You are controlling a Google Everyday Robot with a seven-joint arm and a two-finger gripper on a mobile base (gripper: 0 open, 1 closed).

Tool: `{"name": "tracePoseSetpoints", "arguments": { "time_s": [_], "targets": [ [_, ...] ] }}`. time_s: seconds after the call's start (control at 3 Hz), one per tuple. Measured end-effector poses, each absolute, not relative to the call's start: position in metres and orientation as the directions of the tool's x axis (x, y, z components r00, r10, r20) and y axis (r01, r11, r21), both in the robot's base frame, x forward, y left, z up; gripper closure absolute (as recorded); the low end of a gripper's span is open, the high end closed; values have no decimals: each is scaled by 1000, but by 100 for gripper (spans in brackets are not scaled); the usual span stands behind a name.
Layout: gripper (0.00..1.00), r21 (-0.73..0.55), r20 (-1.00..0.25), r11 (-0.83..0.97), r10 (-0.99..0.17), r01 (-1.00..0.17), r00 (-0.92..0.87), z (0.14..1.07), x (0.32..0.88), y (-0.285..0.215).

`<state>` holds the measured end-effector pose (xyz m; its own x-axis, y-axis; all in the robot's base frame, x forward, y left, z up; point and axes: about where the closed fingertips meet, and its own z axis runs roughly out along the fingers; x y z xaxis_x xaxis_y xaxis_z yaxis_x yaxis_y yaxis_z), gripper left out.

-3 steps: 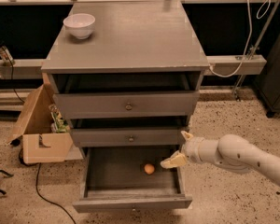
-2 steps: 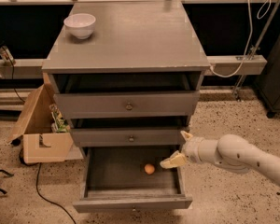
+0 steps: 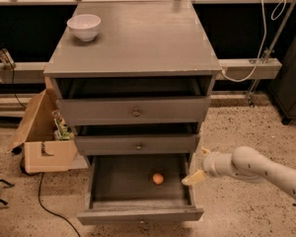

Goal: Pick orange from bottom drawer and place on counter

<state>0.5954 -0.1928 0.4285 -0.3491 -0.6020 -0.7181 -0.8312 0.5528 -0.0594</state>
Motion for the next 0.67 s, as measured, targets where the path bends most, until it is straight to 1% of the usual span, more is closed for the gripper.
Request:
{"name": "tracePoseSetpoints", "arguments": {
  "time_s": [0.33,0.67],
  "targets": [
    [0,-102,-698,521,-644,-848,-311,381,600,-213],
    [0,-120,-686,493,-669,-862,-287,330,603,-217]
  ]
}}
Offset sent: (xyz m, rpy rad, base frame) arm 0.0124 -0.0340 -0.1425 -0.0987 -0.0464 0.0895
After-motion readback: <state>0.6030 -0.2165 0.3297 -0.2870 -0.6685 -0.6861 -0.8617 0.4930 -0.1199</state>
